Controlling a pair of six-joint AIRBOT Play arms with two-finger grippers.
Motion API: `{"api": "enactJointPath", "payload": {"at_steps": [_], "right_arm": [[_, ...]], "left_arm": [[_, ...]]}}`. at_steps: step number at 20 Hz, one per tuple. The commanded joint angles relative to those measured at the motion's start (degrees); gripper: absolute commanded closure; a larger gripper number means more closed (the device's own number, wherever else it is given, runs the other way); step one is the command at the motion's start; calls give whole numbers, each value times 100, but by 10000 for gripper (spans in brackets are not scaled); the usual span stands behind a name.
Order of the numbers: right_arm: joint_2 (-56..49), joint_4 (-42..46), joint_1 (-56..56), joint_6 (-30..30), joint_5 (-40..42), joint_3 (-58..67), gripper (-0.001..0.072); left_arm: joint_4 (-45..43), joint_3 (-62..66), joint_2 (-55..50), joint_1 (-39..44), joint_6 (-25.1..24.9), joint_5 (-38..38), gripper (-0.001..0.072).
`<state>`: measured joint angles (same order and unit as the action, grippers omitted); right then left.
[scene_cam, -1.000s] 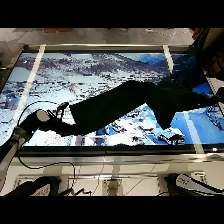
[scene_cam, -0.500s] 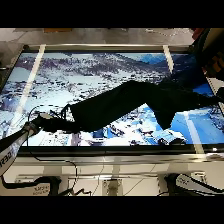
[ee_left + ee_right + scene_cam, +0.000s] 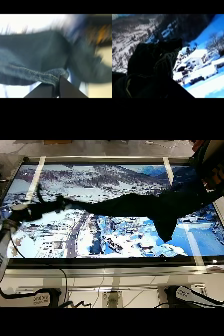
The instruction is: Fold the clothes and pants, and hang the long-sleeved shirts on hangers.
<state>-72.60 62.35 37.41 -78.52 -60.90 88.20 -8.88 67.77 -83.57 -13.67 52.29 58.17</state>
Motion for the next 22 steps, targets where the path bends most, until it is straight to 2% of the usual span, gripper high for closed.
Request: {"api": "enactJointPath", "payload": {"at_steps": [1,3,6,8,11,13,15,17,19,22], "right_arm": [[4,175,4,-2,376,680,681],[7,765,11,-140,289,914,681],[4,1703,11,-295,-313,970,680],[4,2291,55,-297,-1069,970,680],[9,2345,337,-350,-1888,938,681],[61,2334,463,-503,-2044,866,681],[247,2339,485,-501,-2041,546,681],[455,2352,485,-415,-2159,-26,681],[531,2614,485,-267,-2614,-680,681],[533,3198,487,-264,-3303,-1497,681]], "left_arm": [[254,1545,227,-748,116,-282,670],[17,1974,291,-1141,586,-529,669],[-299,2011,323,-1600,710,98,669],[-1250,2011,321,-1759,710,850,669],[-3222,2009,313,-1759,710,1961,669],[-4535,1978,302,-1744,706,2474,668],[-5512,1847,302,-1753,452,3032,668],[-6308,1615,302,-1751,361,3383,668],[-6874,1305,302,-1751,363,3467,668],[-7215,826,302,-1751,284,3482,668]]}}
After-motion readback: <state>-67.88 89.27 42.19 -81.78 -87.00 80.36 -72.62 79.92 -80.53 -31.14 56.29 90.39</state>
